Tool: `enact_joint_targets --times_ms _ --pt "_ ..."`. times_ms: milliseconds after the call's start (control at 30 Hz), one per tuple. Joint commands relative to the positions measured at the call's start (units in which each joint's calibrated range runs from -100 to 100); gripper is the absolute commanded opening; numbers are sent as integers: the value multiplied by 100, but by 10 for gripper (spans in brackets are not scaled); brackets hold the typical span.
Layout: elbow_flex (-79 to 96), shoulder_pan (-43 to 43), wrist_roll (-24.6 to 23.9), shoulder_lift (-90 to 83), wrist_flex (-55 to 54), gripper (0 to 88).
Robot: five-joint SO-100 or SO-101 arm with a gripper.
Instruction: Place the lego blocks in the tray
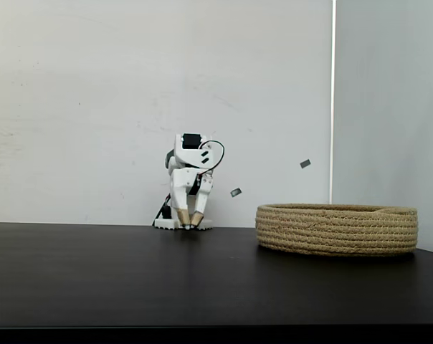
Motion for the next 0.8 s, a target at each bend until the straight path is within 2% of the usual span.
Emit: enact_joint_targets --times_ms 0,200,333,767 --pt "80 19 171 -66 355 0" --pt "80 19 166 -66 380 0" --pt "80 -47 -430 -66 380 9" --pt "80 -63 -435 -66 380 15"
